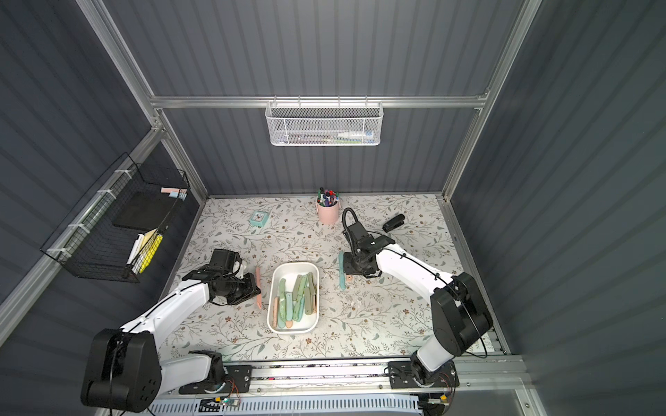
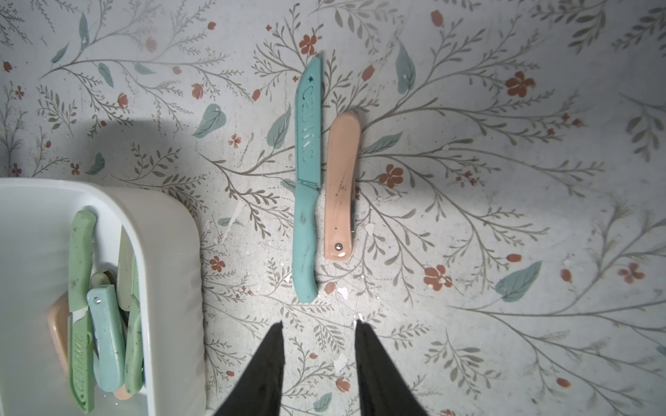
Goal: Take the fruit knife out of the storage box
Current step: Place the fruit knife at the center of the board, then pick up the fruit knife from the storage box.
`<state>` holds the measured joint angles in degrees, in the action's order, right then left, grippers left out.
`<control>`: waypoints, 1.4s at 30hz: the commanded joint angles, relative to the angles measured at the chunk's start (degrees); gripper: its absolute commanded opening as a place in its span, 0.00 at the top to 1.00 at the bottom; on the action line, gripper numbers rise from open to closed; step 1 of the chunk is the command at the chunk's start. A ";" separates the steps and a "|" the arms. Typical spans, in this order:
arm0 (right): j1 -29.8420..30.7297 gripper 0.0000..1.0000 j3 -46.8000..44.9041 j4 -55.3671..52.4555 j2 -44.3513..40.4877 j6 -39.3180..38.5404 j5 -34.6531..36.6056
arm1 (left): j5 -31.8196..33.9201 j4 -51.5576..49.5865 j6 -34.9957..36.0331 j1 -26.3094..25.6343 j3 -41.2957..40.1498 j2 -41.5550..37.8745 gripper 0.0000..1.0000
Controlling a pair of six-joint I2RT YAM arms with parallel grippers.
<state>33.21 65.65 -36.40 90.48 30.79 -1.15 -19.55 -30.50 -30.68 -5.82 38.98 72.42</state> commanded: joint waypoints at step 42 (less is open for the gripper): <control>11.52 0.62 7.09 -2.58 0.18 -2.20 1.07 | -0.88 -13.88 15.64 0.56 13.92 -8.50 0.01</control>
<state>41.45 69.52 -37.52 89.71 29.21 -1.04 -16.23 -40.07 -20.36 -5.15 52.27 66.04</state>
